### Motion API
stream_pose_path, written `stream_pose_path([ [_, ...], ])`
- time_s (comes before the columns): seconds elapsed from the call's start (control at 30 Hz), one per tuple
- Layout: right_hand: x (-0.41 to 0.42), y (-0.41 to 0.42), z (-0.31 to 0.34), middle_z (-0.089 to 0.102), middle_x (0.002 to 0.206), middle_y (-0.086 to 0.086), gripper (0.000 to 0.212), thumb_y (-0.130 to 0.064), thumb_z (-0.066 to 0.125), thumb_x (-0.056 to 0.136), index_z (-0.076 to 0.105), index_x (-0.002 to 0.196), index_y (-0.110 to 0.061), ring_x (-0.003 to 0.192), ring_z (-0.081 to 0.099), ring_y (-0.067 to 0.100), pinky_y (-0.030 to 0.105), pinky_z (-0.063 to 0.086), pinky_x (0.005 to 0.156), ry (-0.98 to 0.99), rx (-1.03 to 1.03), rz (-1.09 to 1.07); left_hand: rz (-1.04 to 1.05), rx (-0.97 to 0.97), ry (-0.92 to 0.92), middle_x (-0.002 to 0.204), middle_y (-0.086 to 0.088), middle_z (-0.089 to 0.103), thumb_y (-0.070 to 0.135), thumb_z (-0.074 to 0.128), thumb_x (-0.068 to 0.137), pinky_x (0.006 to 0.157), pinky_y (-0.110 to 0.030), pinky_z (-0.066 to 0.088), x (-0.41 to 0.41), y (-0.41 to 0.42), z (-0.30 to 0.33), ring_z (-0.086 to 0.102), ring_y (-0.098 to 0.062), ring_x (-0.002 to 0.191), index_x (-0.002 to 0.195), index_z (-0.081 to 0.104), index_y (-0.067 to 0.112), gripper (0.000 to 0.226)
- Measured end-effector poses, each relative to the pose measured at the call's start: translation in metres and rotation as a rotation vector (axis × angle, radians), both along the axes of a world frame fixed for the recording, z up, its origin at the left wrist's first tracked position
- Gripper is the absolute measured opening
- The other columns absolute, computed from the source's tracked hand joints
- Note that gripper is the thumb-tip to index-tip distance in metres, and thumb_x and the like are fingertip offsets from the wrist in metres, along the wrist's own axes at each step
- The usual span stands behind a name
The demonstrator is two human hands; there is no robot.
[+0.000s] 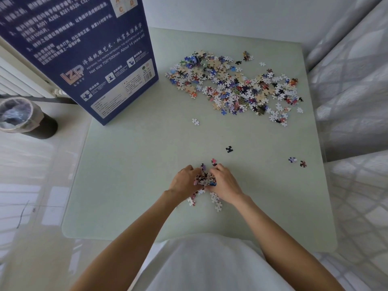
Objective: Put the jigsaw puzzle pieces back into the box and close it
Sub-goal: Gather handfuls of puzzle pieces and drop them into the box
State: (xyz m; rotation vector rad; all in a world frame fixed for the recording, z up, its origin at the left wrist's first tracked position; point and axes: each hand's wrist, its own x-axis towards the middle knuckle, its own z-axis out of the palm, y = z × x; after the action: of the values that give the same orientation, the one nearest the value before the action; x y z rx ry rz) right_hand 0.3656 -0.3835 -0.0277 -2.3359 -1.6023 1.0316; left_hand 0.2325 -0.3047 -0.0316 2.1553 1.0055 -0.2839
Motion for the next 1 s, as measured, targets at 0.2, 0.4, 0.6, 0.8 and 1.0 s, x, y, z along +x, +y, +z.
stream_pose_path([
  [0.2,0.006,0.005,0.004,0.064,0.104,0.005,0.036,-0.021,0.075,0.076,0.055,0.104,-0.012,0.093,0.059,0.026,0.032,0.043,0.070,0.082,0.031,-0.013,0.037,-0.007,-0.051,0.107,-0.007,0.063,0.024,0.064,0.086,0.080,-0.030,0.043,0.001,0.001,0.005,0.059,-0.026,0.098,0.118,0.057,0.015,0.034],
  [0.4,0.014,0.017,0.013,0.061,0.124,0.001,0.045,-0.023,0.073,0.079,0.061,0.122,-0.015,0.097,0.061,0.006,0.013,0.034,0.079,0.223,0.041,-0.043,0.117,-0.022,-0.112,0.104,-0.006,0.067,0.027,0.062,0.088,0.079,-0.030,0.046,-0.011,0.012,0.005,0.062,-0.025,0.092,0.114,0.062,0.014,0.029],
  [0.6,0.019,0.028,0.016,0.059,0.127,0.006,0.046,-0.028,0.067,0.084,0.057,0.126,-0.013,0.113,0.057,0.018,0.017,0.037,0.087,0.235,0.008,-0.090,0.173,-0.059,-0.166,0.097,-0.005,0.067,0.025,0.064,0.086,0.072,-0.024,0.040,-0.011,0.027,0.006,0.061,-0.023,0.087,0.107,0.065,0.013,0.024],
  [0.8,0.023,0.037,0.017,0.056,0.131,0.007,0.051,-0.029,0.068,0.083,0.055,0.127,-0.008,0.123,0.050,0.019,0.020,0.034,0.098,0.312,0.021,-0.174,0.189,-0.039,-0.243,0.093,-0.001,0.070,0.027,0.065,0.086,0.067,-0.020,0.036,-0.012,0.039,0.012,0.062,-0.020,0.081,0.102,0.068,0.014,0.020],
  [1.0,0.029,0.041,0.020,0.060,0.097,0.000,0.047,-0.028,0.070,0.082,0.060,0.122,-0.004,0.090,0.051,0.010,0.009,0.035,0.069,0.308,0.067,-0.301,0.262,-0.033,-0.242,0.089,0.000,0.072,0.028,0.066,0.086,0.067,-0.020,0.040,-0.027,0.051,0.017,0.065,-0.017,0.080,0.100,0.068,0.015,0.019],
])
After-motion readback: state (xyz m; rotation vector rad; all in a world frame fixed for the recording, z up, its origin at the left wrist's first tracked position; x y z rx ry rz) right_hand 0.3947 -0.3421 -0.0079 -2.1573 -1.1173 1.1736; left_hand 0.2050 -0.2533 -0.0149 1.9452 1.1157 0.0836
